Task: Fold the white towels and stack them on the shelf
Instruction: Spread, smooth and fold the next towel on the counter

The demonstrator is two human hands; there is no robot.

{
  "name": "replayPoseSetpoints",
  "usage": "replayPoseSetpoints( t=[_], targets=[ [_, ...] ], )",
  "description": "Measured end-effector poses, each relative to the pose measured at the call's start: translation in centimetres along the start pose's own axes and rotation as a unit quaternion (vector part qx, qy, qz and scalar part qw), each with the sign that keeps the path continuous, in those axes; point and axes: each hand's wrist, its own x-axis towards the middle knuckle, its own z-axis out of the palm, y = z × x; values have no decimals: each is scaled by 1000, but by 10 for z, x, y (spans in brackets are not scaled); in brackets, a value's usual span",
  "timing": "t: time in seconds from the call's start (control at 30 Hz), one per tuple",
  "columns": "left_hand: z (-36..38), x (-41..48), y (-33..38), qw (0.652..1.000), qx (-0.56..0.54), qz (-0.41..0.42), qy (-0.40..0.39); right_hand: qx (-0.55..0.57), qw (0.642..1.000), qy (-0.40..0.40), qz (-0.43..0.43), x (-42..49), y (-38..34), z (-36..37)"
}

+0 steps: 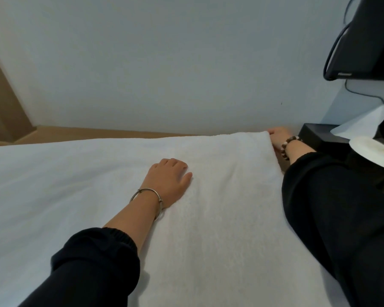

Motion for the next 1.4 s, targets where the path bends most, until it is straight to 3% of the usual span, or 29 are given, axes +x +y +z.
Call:
replayPoseSetpoints(
  t=[0.1,0.23,0.27,0.37,0.43,0.5,0.57,0.73,0.83,0.87,0.93,1.0,1.07,1.17,1.3,1.4],
  targets=[
    [0,-1,0,1000,-7,3,-6,2,997,75,-20,7,-8,7],
    [0,-1,0,1000,-6,2,-8,-39,994,24,98,9,-1,13],
    [0,-1,0,1000,-6,2,-7,-21,991,-7,134,12,2,12],
    [0,-1,0,1000,-8,3,-5,170,960,-82,207,13,6,3],
    [0,-1,1,1000,-8,4,-1,87,966,-115,214,12,0,2],
    [0,-1,0,1000,-9,3,-1,-127,967,-143,166,12,-9,-2],
    [0,-1,0,1000,-13,2,-2,-306,939,-115,107,14,-13,1],
    [2,-1,-2,999,10,-30,-25,-492,868,-22,58,-12,-31,33],
    [4,1,-2,995,51,-47,-68,-461,884,75,12,-27,-62,58],
    [4,2,-2,994,60,-50,-76,-447,891,75,-31,-33,-72,71],
    [6,4,-2,991,75,-66,-85,-420,899,-15,-121,-51,-80,103],
    [8,4,-3,987,87,-97,-90,-411,891,-127,-148,-71,-63,123],
    [10,3,-5,984,95,-117,-91,-401,898,-128,-128,-73,-35,114],
    [9,4,-6,984,98,-116,-95,-409,910,-64,-42,-63,-17,85],
    [7,2,-5,982,99,-112,-112,-441,894,-17,80,-59,-20,72],
    [-2,9,-11,983,79,-89,-138,-465,882,-28,68,-69,-41,89]
  ],
)
